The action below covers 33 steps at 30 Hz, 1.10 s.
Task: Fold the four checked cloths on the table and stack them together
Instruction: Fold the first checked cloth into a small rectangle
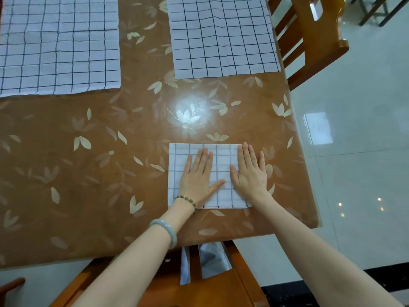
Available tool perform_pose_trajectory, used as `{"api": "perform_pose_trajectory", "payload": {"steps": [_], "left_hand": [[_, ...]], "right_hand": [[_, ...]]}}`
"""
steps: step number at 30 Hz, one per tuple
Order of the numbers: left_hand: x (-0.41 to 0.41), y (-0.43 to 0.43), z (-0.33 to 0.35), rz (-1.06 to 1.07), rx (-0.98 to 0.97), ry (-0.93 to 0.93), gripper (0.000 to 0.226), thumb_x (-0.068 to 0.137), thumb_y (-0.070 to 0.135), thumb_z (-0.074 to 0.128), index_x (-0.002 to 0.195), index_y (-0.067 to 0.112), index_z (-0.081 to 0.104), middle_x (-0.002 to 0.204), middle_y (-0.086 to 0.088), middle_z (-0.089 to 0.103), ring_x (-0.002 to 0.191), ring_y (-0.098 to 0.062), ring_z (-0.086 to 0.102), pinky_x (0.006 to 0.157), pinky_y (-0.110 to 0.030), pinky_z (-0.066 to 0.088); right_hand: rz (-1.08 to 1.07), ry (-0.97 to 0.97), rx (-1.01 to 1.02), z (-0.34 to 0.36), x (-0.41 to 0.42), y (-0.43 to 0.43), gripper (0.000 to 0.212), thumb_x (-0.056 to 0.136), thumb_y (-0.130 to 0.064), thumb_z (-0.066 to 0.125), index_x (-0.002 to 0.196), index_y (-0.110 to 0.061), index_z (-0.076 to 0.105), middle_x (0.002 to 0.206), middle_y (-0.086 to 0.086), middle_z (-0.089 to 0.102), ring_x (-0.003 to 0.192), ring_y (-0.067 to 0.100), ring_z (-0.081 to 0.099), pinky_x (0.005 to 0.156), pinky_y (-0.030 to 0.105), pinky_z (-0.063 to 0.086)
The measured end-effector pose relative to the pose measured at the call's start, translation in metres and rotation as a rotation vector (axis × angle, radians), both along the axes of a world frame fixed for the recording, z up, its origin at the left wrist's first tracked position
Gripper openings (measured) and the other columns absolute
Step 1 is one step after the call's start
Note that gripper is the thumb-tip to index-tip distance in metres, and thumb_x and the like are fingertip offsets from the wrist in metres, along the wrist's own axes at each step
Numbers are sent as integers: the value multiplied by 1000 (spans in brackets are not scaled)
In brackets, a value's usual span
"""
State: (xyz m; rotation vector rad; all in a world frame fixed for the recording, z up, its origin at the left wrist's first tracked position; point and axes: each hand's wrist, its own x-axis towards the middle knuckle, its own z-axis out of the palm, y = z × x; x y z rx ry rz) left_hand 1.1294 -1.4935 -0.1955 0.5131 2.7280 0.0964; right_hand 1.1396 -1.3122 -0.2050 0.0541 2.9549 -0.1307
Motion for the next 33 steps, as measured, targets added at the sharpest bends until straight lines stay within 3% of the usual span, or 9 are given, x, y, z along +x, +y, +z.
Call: {"api": "perform_pose_trajectory", "payload": {"steps": [8, 12, 15, 18, 24, 33], "left_hand": [[0, -86, 7, 100, -100, 15, 94, 76, 73, -26, 146, 11, -21, 156, -7, -22, 143, -18, -23, 116, -45, -16], [-11, -82, 24, 213, -53, 77, 94, 79, 77, -14, 144, 9, -25, 152, -9, -31, 141, -21, -30, 113, -42, -23], [-24, -34, 36, 80, 58, 73, 94, 82, 75, -6, 145, 8, -25, 150, -7, -35, 140, -19, -31, 110, -38, -28], [-28, 11, 27, -69, 112, 46, 90, 84, 72, -2, 147, 11, -22, 154, -4, -29, 141, -16, -29, 115, -40, -20], [-29, 11, 2, -94, 39, 24, 87, 83, 71, -8, 148, 14, -19, 156, 0, -22, 143, -12, -23, 118, -44, -11], [-26, -74, -3, 105, -69, 96, 86, 86, 71, -12, 150, 13, -13, 159, -4, -15, 145, -16, -17, 117, -45, -11]], "right_hand": [[11, 9, -2, 3, 1, -1, 67, 97, -47, 10, 152, -9, 9, 160, 6, 9, 148, 18, 3, 118, 42, -10], [13, -6, -2, 3, 0, -1, 67, 97, -47, 10, 152, -9, 6, 161, 6, 6, 148, 18, 0, 118, 43, -9], [4, -1, -14, 2, 1, -2, 68, 97, -47, 11, 152, -8, 8, 161, 7, 7, 148, 18, 0, 119, 44, -7], [11, 1, -9, 2, 2, -1, 68, 97, -48, 11, 151, -7, 5, 160, 8, 5, 147, 17, -2, 119, 44, -8], [12, 9, -20, 2, 0, -1, 69, 96, -47, 12, 151, -6, 9, 160, 9, 9, 147, 18, 2, 118, 43, -8], [-2, -5, -19, 2, 1, -1, 69, 96, -48, 9, 152, -10, 6, 161, 5, 5, 148, 16, -2, 119, 43, -9]]}}
